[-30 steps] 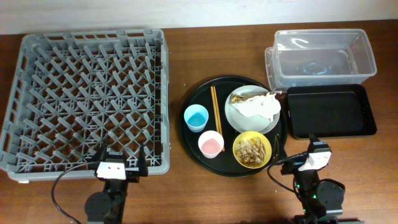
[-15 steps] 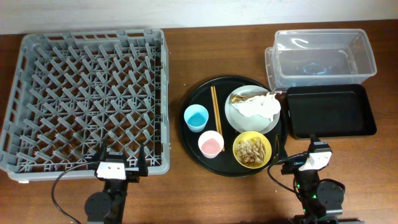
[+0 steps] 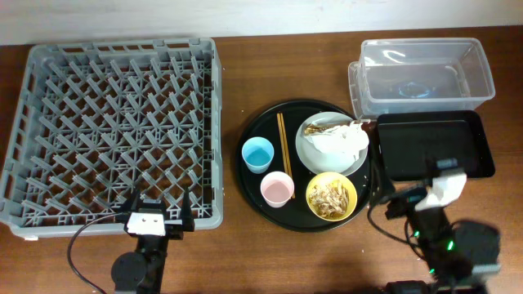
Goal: Sort waste into correct bins and load items into the dishwasher rack
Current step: 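Reach the right gripper to the crumpled tissue on the white plate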
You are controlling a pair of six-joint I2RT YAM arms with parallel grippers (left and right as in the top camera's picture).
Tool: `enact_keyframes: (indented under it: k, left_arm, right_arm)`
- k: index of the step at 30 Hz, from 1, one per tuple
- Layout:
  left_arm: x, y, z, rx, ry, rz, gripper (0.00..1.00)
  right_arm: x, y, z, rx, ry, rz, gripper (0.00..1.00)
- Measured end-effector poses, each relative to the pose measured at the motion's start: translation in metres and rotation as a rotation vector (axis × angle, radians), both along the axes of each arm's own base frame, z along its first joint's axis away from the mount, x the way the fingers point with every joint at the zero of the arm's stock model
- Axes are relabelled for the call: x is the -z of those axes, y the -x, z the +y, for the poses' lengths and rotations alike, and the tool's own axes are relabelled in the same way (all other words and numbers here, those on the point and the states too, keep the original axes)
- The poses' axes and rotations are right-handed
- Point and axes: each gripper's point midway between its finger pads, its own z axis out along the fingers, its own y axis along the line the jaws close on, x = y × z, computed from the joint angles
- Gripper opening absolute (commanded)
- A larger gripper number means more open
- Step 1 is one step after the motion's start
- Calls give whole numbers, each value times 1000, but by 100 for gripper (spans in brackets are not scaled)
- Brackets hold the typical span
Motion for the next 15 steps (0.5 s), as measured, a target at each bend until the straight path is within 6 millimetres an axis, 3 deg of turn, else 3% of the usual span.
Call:
enact_keyframes:
  k: [4, 6, 7, 8, 10, 12, 13, 15]
  left_arm:
    - [0, 0, 0, 0, 0, -1, 100]
    - [0, 0, 0, 0, 0, -2, 100]
    - [-1, 0, 0, 0, 0, -2, 100]
    - [-1, 0, 0, -1, 0, -3, 100]
    - [-1, 0, 0, 0, 0, -3, 100]
    - [-1, 0, 0, 0, 0, -2, 100]
    - [-1, 0, 0, 0, 0, -2, 100]
    - [-1, 0, 0, 0, 1, -3, 100]
  right_arm:
    - [-16, -22, 8, -44, -9, 250, 98]
    - [-10, -31, 9, -51, -14, 392, 98]
    - [10, -35, 12, -62, -26, 659, 99]
    - [10, -40, 13, -71, -29, 706, 99]
    - [27, -71, 24, -124, -66, 853, 99]
    - [56, -92, 39, -200, -130, 961, 99]
    - [80, -108, 58, -298, -208, 1026, 99]
    - [100, -118, 68, -341, -277, 1086, 98]
